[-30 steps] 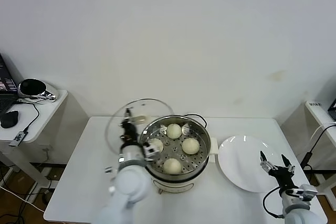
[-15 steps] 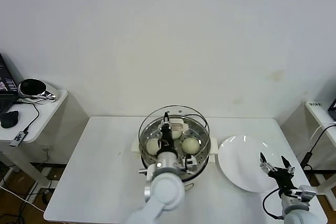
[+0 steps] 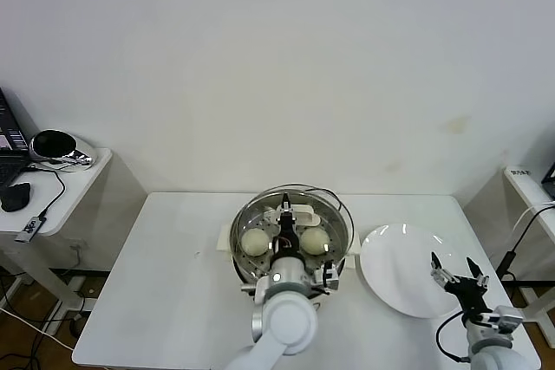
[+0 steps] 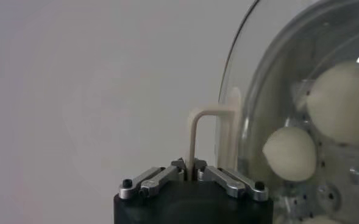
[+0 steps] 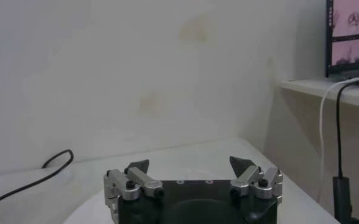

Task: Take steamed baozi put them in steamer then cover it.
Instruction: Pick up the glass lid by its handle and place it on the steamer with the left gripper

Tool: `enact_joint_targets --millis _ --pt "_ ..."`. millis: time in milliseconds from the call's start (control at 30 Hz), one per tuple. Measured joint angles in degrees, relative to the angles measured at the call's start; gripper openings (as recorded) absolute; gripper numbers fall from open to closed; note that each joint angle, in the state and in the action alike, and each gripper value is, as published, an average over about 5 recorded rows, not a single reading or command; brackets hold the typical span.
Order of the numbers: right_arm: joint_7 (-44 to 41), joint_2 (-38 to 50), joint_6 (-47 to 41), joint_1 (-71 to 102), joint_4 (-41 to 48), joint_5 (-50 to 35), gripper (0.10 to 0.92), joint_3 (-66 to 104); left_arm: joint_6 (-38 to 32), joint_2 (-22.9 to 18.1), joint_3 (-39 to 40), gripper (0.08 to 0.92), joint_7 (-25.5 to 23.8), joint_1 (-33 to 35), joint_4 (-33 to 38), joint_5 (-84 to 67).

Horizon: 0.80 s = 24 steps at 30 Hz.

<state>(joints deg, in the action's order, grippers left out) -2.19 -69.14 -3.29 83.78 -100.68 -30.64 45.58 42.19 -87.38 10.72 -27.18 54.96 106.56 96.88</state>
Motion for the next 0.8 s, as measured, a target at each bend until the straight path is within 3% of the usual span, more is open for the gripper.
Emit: enact_joint_targets --millis 800 --pt "-0.21 -0.07 0.33 0.18 0.39 0.89 0.823 -0.2 -0.01 0.13 -1.42 0.147 1.79 0.88 -0.85 -2.53"
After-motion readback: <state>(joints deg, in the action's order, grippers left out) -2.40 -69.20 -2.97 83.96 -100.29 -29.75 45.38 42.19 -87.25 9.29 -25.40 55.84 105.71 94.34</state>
